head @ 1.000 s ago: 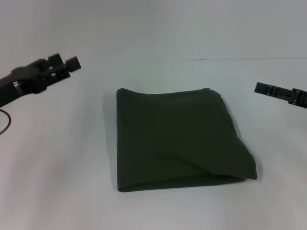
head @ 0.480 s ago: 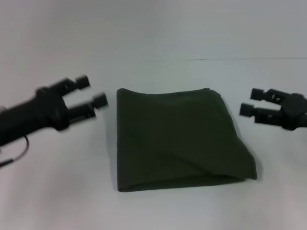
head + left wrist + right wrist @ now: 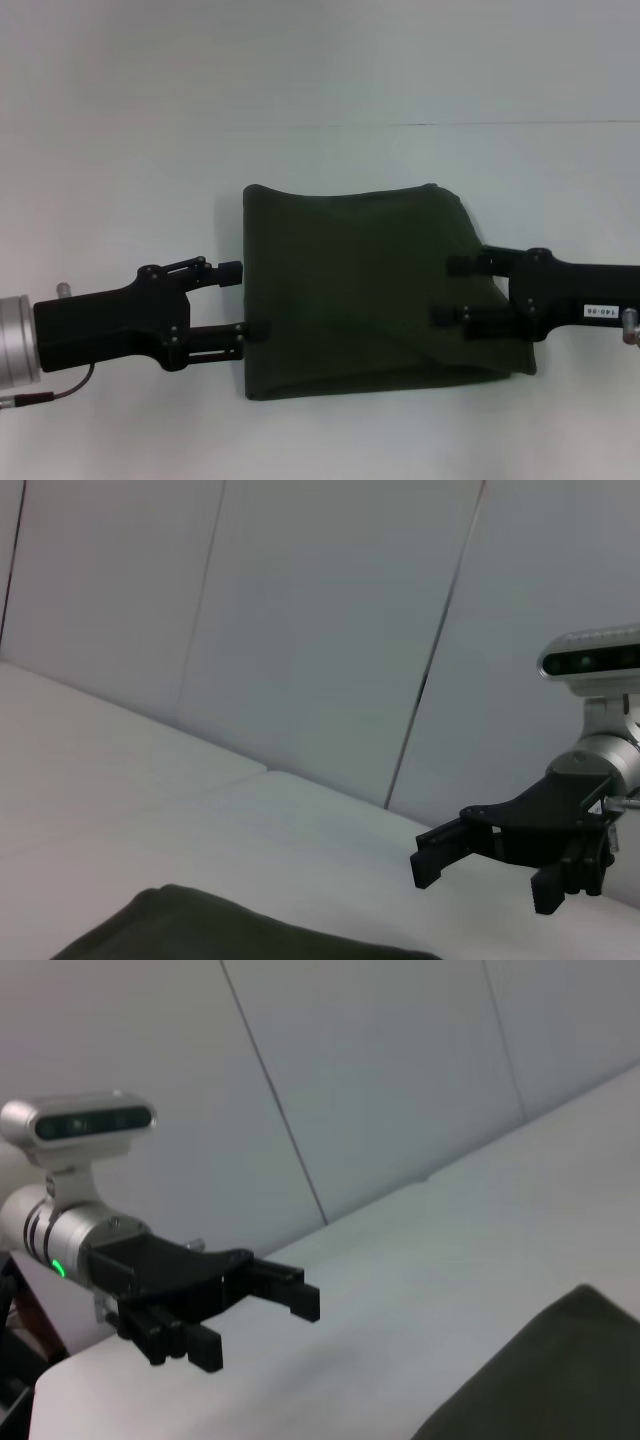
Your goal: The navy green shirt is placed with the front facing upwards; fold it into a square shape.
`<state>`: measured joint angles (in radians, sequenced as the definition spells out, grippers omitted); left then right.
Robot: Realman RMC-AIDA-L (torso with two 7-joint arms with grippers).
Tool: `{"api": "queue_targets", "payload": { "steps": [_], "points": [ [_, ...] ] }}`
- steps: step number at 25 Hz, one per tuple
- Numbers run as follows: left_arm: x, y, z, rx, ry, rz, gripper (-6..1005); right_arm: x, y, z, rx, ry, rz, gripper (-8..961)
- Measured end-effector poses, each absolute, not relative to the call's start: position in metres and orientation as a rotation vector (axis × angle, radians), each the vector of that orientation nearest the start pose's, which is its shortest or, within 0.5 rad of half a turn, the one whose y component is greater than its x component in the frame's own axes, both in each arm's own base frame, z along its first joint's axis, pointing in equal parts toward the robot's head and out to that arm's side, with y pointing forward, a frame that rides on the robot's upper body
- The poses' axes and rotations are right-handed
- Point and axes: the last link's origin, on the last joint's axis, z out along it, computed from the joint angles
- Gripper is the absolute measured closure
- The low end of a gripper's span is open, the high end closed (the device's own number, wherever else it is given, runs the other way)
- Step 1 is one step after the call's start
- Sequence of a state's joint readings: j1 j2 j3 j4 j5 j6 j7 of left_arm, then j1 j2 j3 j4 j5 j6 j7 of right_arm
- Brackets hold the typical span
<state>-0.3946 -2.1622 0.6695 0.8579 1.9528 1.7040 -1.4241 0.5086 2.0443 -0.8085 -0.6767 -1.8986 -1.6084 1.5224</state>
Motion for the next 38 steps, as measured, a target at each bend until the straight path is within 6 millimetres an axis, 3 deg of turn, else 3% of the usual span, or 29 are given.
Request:
{"api": "queue_targets", "payload": {
  "steps": [11, 38],
  "points": [
    [-0.259, 0.293, 0.010, -2.758, -0.661, -0.760, 151, 0.256, 0.326, 0.001, -2.779, 0.775, 0.720, 18],
    [-0.251, 0.297, 0.014, -2.793, -0.680, -0.781, 151, 0.252, 0.334, 0.007, -2.787, 0.777, 0.698, 22]
  ]
}}
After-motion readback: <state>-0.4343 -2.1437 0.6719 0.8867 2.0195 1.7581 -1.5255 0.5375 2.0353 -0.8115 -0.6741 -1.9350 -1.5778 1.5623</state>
